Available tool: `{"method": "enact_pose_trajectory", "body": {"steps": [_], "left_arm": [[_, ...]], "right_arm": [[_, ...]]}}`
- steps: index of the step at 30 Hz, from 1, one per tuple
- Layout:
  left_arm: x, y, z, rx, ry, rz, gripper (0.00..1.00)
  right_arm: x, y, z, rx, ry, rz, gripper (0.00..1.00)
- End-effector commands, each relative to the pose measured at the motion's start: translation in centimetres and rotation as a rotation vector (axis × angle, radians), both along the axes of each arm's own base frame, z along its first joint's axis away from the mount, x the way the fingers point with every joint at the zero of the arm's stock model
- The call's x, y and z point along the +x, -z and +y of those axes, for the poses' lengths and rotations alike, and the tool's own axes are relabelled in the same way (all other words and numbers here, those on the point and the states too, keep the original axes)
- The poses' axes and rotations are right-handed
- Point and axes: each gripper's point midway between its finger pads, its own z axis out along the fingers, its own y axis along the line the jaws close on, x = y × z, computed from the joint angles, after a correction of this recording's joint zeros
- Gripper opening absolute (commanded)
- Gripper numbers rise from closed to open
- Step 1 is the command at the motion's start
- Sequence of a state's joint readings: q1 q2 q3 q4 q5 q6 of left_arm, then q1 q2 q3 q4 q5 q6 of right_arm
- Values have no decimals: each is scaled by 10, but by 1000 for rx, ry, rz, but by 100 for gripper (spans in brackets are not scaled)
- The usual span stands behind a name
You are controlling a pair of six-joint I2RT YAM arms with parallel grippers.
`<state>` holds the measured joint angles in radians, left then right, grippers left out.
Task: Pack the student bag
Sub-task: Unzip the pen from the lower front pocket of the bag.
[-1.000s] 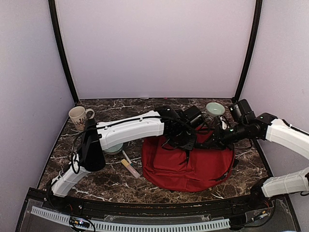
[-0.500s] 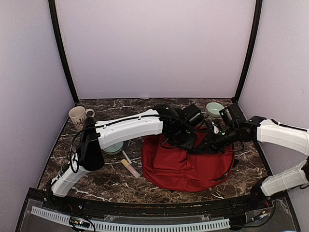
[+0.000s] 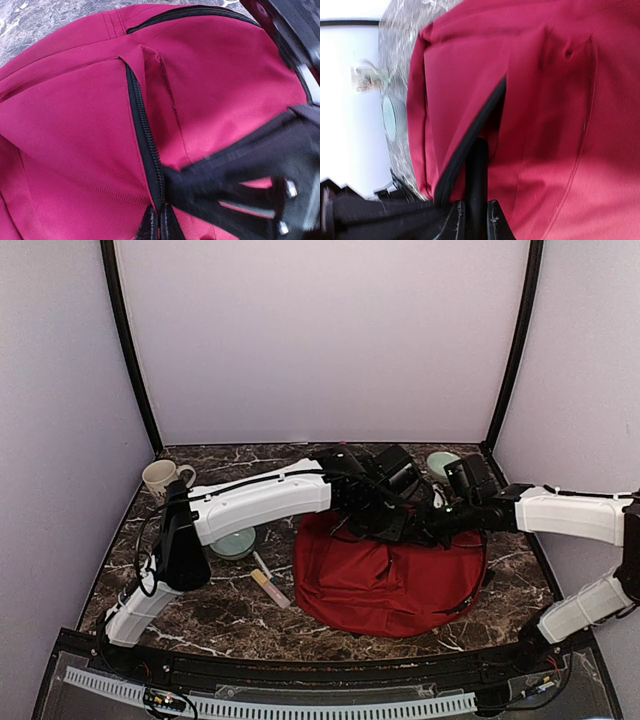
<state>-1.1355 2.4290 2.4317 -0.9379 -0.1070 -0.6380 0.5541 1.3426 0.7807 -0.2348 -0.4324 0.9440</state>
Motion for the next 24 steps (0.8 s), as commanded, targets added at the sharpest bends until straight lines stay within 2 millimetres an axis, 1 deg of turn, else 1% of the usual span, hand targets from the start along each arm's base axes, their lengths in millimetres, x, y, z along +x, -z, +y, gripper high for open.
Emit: {"method": "enact_pose_trajectory", "body": {"steps": [1,4,8,11,13,17,20,24], "left_arm": [[-15,-55,-3,-120,25,10,0],[-15,-61,0,-124,23,7,0],[-15,-68,3,-134,24,12,0],[-14,-67,5,-133,21,27,0],[-14,-67,7,-130,21,32,0],[-13,-68,10,-127,19,32,0],[-10,-69,14,-124,6,29,0],[-9,-68,17,-119,-6,30,0]], "right_arm": [[37,-28,15,102,82,-126,0],[46,-27,19,138,100,-146,0],[56,-32,32,239,96,-189,0],[57,-27,39,274,79,-189,0],[54,-26,43,297,55,-184,0],[41,-23,54,333,-14,-166,1],[26,-26,62,367,-81,-160,8],[12,-38,61,380,-123,-181,22]]}}
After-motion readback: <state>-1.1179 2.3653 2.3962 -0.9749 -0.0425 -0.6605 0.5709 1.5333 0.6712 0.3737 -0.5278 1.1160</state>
